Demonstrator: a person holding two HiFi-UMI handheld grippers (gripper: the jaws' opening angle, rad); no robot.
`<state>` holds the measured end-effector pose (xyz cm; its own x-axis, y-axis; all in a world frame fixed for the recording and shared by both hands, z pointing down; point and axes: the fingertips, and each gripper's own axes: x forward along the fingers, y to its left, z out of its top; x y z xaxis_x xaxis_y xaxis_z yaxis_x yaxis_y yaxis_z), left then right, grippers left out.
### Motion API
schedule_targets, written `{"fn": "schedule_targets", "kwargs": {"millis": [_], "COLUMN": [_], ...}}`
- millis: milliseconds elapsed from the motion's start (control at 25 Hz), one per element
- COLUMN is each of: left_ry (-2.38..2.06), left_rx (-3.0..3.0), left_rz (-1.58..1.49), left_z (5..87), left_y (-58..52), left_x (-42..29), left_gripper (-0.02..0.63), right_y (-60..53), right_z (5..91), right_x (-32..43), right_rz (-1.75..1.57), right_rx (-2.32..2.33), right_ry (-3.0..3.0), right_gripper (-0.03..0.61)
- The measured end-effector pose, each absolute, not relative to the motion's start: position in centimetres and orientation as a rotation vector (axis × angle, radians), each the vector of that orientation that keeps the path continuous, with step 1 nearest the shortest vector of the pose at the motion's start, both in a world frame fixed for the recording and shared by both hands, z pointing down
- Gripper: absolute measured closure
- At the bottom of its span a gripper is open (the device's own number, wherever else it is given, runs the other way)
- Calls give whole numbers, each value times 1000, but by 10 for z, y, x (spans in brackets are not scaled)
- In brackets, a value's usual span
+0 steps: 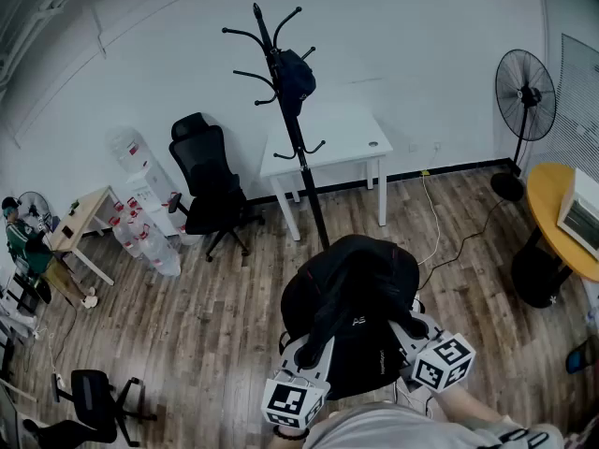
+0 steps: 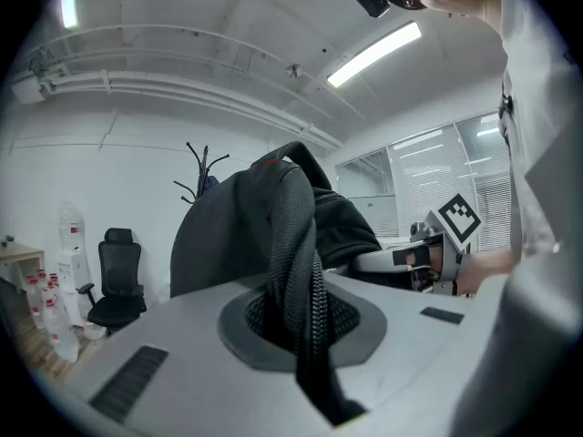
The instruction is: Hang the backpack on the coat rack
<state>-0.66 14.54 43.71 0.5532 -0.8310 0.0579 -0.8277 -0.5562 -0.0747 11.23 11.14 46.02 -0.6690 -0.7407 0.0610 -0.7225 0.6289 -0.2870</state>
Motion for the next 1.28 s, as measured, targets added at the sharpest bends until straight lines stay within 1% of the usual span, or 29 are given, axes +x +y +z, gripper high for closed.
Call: {"fn": "schedule_targets", "kwargs": {"millis": [680, 1280], "left_ry": [1487, 1599], "left_rx": [-2710, -2654], "left_rz": [-145, -108], "left_z": [433, 425], "left_y": [135, 103], "left_x": [9, 23], "left_gripper": [594, 594], "right_y": [97, 61], "right_z": [457, 443], "right_x": [127, 140], "right_rz": [-452, -391], "right_rx": [-1218, -1124], "right_ry": [2782, 2865], "right_gripper": [545, 545]}}
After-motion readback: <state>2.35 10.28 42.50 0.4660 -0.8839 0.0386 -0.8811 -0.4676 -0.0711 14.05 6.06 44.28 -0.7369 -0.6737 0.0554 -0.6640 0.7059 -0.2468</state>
